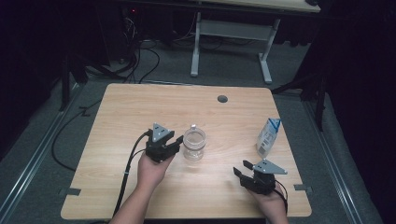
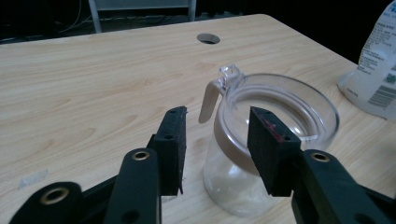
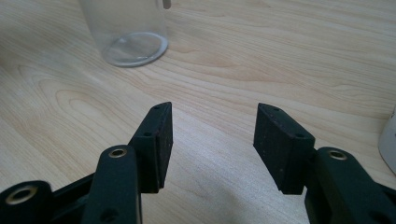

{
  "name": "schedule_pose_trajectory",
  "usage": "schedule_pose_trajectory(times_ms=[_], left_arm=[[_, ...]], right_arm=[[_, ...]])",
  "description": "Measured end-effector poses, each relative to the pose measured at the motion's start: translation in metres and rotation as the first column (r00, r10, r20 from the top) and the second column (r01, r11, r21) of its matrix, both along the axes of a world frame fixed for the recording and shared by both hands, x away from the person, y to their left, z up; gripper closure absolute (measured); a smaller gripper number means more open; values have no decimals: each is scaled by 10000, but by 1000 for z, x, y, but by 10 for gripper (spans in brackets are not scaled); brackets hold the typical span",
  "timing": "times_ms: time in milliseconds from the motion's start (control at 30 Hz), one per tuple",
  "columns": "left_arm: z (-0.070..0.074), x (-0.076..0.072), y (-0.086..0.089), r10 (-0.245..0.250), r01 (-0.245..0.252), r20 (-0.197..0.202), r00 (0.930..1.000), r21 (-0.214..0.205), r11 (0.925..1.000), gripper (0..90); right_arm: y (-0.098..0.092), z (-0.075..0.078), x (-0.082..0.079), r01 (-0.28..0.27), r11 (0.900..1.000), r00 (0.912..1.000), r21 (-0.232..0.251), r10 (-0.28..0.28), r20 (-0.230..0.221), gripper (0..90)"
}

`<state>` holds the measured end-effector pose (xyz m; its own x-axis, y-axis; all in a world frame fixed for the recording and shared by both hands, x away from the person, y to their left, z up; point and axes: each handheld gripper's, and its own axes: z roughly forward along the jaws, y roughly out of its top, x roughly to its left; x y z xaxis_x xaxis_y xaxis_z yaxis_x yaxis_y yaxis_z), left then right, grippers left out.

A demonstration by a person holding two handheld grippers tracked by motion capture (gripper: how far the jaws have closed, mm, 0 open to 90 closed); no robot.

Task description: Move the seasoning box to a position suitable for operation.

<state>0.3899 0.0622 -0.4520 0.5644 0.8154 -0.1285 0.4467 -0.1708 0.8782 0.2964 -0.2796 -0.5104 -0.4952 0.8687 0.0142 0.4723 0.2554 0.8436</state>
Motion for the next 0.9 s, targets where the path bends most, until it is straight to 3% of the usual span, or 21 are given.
schedule_pose_trajectory(times_ms=[233,367,500,533,900], left_arm=[[6,20,-16,-107,110,-259,9996,120,9999,668],[9,30,-25,-247,258,-441,9987,240,9994,775],[10,37,-36,-21,44,-445,9990,517,9987,857],[10,39,-41,118,-97,-266,9996,770,9970,874],[10,45,-55,335,-282,-434,9985,1182,9926,899]], right_arm=[[0,-1,0,21,10000,10000,-7,-21,-49,474],[0,-1,0,25,10000,10000,1,-25,-30,471],[-1,-1,0,49,10000,10000,-5,-49,-19,468],[-1,-1,0,52,10000,10000,-4,-52,-21,467],[1,-1,-1,-46,10000,10000,-66,46,72,460]])
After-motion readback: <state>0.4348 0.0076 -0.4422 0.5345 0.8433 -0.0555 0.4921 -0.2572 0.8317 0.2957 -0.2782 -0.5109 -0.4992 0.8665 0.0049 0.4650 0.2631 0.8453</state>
